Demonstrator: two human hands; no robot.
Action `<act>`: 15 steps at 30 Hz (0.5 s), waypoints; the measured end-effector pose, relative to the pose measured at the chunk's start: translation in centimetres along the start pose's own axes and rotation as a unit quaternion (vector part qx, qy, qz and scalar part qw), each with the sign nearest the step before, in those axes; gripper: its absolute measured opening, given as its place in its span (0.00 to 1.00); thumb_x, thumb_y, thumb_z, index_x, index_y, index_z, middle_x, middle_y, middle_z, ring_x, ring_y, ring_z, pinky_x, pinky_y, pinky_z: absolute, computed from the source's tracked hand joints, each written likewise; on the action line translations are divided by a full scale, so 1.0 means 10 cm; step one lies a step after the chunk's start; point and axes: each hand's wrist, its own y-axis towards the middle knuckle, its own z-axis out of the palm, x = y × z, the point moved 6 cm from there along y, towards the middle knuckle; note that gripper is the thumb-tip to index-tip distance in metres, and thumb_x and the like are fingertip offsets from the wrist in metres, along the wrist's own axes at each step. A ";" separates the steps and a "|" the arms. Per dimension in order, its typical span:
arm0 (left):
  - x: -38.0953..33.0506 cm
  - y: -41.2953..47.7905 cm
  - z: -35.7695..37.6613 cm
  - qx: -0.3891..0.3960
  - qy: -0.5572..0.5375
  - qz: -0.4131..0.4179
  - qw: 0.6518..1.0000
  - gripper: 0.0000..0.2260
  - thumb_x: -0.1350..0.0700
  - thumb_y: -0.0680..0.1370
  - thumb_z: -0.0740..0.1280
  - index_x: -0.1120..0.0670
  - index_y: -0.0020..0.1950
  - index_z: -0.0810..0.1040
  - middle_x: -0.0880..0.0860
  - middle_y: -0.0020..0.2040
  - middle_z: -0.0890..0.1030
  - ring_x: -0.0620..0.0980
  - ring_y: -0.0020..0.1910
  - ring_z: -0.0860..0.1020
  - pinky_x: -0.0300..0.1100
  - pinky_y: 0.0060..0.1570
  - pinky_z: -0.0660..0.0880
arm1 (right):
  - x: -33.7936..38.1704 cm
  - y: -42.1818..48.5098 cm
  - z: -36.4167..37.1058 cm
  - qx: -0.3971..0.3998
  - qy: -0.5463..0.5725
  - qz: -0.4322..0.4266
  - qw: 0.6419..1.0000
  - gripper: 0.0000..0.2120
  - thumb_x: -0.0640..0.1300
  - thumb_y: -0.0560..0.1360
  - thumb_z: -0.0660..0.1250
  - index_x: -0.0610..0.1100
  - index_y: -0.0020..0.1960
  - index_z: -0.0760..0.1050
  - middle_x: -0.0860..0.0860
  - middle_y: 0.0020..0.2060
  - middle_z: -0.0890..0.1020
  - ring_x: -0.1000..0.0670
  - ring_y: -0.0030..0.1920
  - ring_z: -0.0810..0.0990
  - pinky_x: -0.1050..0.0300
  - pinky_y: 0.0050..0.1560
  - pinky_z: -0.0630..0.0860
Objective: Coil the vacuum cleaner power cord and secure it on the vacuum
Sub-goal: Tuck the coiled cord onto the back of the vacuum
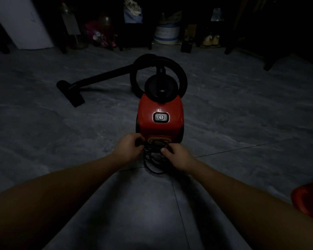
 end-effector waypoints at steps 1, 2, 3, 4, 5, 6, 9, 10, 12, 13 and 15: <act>0.00 0.00 -0.01 -0.004 -0.015 0.004 1.000 0.09 0.62 0.73 0.71 0.52 0.51 0.82 0.50 0.48 0.83 0.49 0.48 0.81 0.42 0.49 0.77 | 0.02 -0.01 -0.03 -0.007 0.029 0.003 1.000 0.12 0.52 0.80 0.63 0.48 0.43 0.78 0.50 0.39 0.83 0.49 0.42 0.82 0.50 0.47 0.79; -0.02 0.00 -0.02 -0.009 -0.027 0.014 1.000 0.10 0.61 0.73 0.71 0.52 0.53 0.81 0.50 0.49 0.82 0.49 0.48 0.81 0.43 0.50 0.78 | 0.05 -0.03 -0.07 -0.015 0.058 0.004 0.998 0.12 0.51 0.80 0.63 0.51 0.41 0.77 0.52 0.36 0.82 0.51 0.39 0.81 0.52 0.46 0.79; -0.06 0.00 -0.04 -0.014 -0.031 0.032 0.999 0.11 0.60 0.73 0.71 0.52 0.55 0.80 0.50 0.51 0.82 0.49 0.49 0.81 0.44 0.51 0.78 | 0.08 -0.05 -0.12 -0.023 0.081 0.004 0.996 0.13 0.50 0.81 0.63 0.52 0.38 0.77 0.54 0.34 0.81 0.54 0.37 0.80 0.55 0.44 0.77; -0.12 -0.01 -0.05 -0.017 -0.028 0.052 0.998 0.13 0.57 0.72 0.70 0.51 0.57 0.79 0.51 0.52 0.81 0.48 0.49 0.80 0.45 0.51 0.78 | 0.11 -0.07 -0.16 -0.030 0.098 0.005 0.995 0.14 0.49 0.81 0.63 0.52 0.37 0.76 0.56 0.33 0.81 0.56 0.35 0.80 0.57 0.42 0.76; -0.20 -0.02 -0.07 -0.018 -0.023 0.078 0.997 0.16 0.53 0.72 0.69 0.51 0.59 0.78 0.50 0.54 0.80 0.47 0.50 0.80 0.44 0.51 0.78 | 0.13 -0.09 -0.20 -0.036 0.113 0.008 0.993 0.14 0.48 0.81 0.63 0.52 0.36 0.76 0.55 0.32 0.80 0.58 0.34 0.79 0.60 0.40 0.75; -0.29 -0.03 -0.08 -0.018 -0.022 0.104 0.994 0.19 0.50 0.71 0.69 0.51 0.61 0.78 0.49 0.55 0.79 0.46 0.51 0.79 0.42 0.52 0.77 | 0.14 -0.11 -0.24 -0.040 0.130 0.011 0.991 0.14 0.47 0.81 0.64 0.51 0.36 0.76 0.55 0.32 0.80 0.59 0.32 0.78 0.61 0.38 0.74; -0.49 0.00 -0.04 0.008 -0.017 0.152 0.988 0.28 0.43 0.67 0.70 0.48 0.66 0.74 0.48 0.59 0.78 0.45 0.57 0.77 0.43 0.58 0.76 | 0.19 -0.15 -0.34 -0.049 0.174 0.012 0.983 0.15 0.46 0.80 0.65 0.46 0.36 0.77 0.51 0.30 0.80 0.58 0.30 0.78 0.62 0.36 0.75; -0.51 0.01 -0.01 0.021 0.008 0.163 0.986 0.32 0.41 0.65 0.70 0.46 0.68 0.72 0.47 0.62 0.78 0.46 0.60 0.77 0.47 0.61 0.76 | 0.22 -0.15 -0.36 -0.046 0.189 0.013 0.981 0.15 0.46 0.80 0.65 0.44 0.36 0.78 0.50 0.30 0.80 0.57 0.30 0.78 0.62 0.36 0.75; -0.53 0.00 0.02 0.021 0.068 0.196 0.978 0.36 0.41 0.65 0.71 0.47 0.72 0.69 0.47 0.65 0.78 0.47 0.64 0.75 0.52 0.66 0.71 | 0.30 -0.13 -0.37 -0.032 0.215 0.010 0.976 0.15 0.46 0.81 0.65 0.38 0.39 0.78 0.45 0.32 0.80 0.52 0.33 0.79 0.61 0.36 0.75; -0.54 -0.03 0.00 0.017 0.069 0.208 0.976 0.36 0.43 0.66 0.72 0.48 0.73 0.69 0.49 0.66 0.78 0.49 0.64 0.75 0.53 0.67 0.71 | 0.35 -0.10 -0.36 -0.024 0.217 0.006 0.976 0.16 0.46 0.81 0.65 0.35 0.40 0.78 0.43 0.33 0.80 0.49 0.34 0.78 0.60 0.36 0.74; -0.49 -0.05 -0.07 0.014 0.016 0.199 0.980 0.33 0.50 0.68 0.75 0.52 0.71 0.71 0.53 0.64 0.79 0.51 0.62 0.77 0.49 0.63 0.74 | 0.43 -0.04 -0.32 -0.007 0.210 -0.005 0.978 0.18 0.47 0.80 0.65 0.32 0.41 0.78 0.41 0.33 0.79 0.48 0.34 0.77 0.61 0.36 0.73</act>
